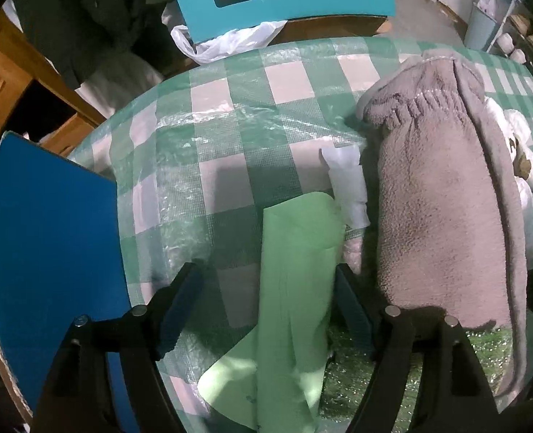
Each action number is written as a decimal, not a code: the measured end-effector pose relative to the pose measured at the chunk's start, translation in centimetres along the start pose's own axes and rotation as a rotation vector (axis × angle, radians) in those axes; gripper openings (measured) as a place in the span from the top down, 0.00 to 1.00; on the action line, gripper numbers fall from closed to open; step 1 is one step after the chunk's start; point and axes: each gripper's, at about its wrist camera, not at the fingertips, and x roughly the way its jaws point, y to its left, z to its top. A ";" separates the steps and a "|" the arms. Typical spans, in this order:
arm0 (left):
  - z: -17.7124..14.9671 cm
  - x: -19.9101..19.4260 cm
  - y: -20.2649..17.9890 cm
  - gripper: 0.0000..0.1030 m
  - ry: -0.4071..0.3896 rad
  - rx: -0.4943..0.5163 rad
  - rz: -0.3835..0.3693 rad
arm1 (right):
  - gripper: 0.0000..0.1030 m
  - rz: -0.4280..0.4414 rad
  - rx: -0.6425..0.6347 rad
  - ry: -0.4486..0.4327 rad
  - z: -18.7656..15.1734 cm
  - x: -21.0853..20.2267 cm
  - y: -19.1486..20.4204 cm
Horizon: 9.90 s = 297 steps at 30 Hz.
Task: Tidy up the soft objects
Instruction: 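Close the left tool on the light green cloth while the right tool grasps the black sock, then lift the green cloth with the left tool while the right tool carries the black sock over the box, then open the left tool to drop the cloth into the box while the right tool releases the sock there, then withdraw both open tools from the box back over the table, then move the right tool toward the light blue sock while the left tool approaches the green mesh pad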
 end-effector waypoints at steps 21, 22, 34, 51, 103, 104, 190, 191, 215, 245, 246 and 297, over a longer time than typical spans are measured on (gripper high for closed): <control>-1.8 -1.7 0.6 0.95 -0.012 -0.016 -0.115 | 0.52 0.001 0.003 -0.023 -0.1 -0.8 -0.1; -1.9 -2.0 0.8 0.95 -0.018 -0.023 -0.122 | 0.52 0.000 0.003 -0.023 -0.1 -0.8 -0.1; -2.8 -5.9 2.3 0.95 -0.093 -0.040 -0.149 | 0.52 -0.011 -0.027 -0.069 0.1 -2.4 1.0; -4.6 -13.2 3.8 0.95 -0.234 -0.036 -0.180 | 0.53 -0.023 -0.082 -0.176 0.3 -7.7 3.4; -8.6 -27.0 12.3 0.96 -0.522 -0.126 -0.121 | 0.53 0.059 -0.216 -0.384 5.0 -17.6 14.5; -8.8 -27.3 12.8 0.96 -0.528 -0.133 -0.117 | 0.53 0.062 -0.222 -0.387 5.1 -17.7 14.9; -13.9 -18.1 23.7 0.22 -0.299 -0.349 0.000 | 0.28 0.143 -0.371 -0.244 7.4 -11.0 28.7; -13.8 -18.1 23.5 0.22 -0.299 -0.345 0.000 | 0.28 0.142 -0.368 -0.244 7.4 -11.0 28.5; -11.2 -18.8 16.7 0.21 -0.285 -0.235 -0.012 | 0.22 0.098 -0.280 -0.258 5.5 -12.0 21.3; -7.8 -16.0 7.0 0.20 -0.199 -0.096 -0.093 | 0.22 0.007 -0.120 -0.231 3.9 -10.6 11.0; -7.7 -15.7 6.6 0.20 -0.191 -0.093 -0.098 | 0.22 0.002 -0.112 -0.228 3.9 -10.5 10.5; -4.7 -8.6 -5.8 0.20 0.016 0.007 -0.230 | 0.22 -0.070 0.086 -0.101 0.4 -5.0 -1.5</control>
